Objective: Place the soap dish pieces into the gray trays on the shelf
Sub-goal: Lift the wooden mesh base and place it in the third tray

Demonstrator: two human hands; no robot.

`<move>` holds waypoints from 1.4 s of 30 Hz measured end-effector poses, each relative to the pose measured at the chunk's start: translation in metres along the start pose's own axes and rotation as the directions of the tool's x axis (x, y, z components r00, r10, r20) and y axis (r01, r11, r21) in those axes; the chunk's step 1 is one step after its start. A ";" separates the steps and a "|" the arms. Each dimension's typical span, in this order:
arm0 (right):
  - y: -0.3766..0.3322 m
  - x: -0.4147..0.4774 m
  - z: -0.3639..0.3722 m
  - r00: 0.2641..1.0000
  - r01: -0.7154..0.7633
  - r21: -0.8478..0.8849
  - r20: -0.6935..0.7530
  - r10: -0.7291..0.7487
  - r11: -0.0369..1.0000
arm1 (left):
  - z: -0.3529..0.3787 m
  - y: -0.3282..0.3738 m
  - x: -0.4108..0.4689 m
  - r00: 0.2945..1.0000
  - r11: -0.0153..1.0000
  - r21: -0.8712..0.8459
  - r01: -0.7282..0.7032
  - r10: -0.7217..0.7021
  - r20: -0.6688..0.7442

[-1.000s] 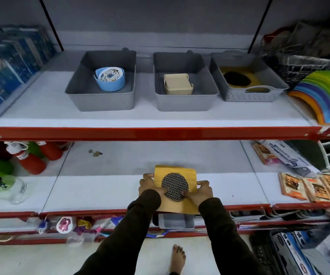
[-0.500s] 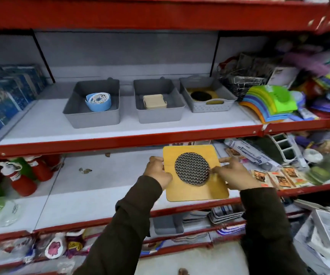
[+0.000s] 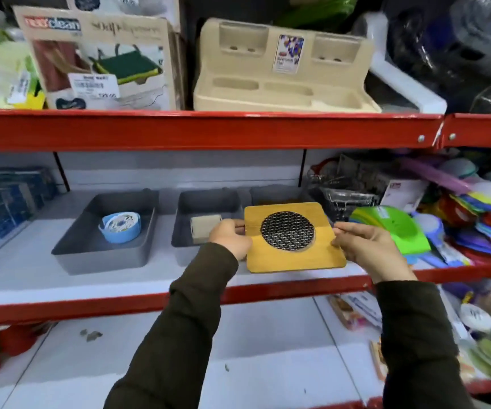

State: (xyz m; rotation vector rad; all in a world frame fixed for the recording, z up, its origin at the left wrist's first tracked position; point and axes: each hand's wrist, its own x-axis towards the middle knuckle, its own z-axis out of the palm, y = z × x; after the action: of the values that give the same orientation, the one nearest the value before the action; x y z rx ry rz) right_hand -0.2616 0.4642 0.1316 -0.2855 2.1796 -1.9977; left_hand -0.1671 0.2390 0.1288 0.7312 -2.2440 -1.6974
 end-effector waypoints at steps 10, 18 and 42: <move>0.008 0.152 -0.012 0.995 -0.066 -0.066 0.066 0.071 0.996 | 0.053 0.035 0.114 0.977 0.976 0.191 0.103 -0.063 -0.206; 0.030 0.197 0.001 1.000 0.012 -0.315 0.003 -0.012 0.949 | 0.082 0.025 0.146 0.916 0.982 0.141 0.126 -0.061 -0.398; 0.020 0.176 0.049 0.830 0.550 -0.703 0.403 -0.386 0.450 | 0.063 0.001 0.129 0.862 0.526 0.830 -0.187 0.494 -0.119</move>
State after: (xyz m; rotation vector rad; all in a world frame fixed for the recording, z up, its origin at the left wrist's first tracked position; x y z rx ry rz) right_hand -0.4196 0.3738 0.1081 -1.2763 2.9412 -0.8536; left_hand -0.3066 0.2249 0.0968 0.5858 -2.5869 -0.2457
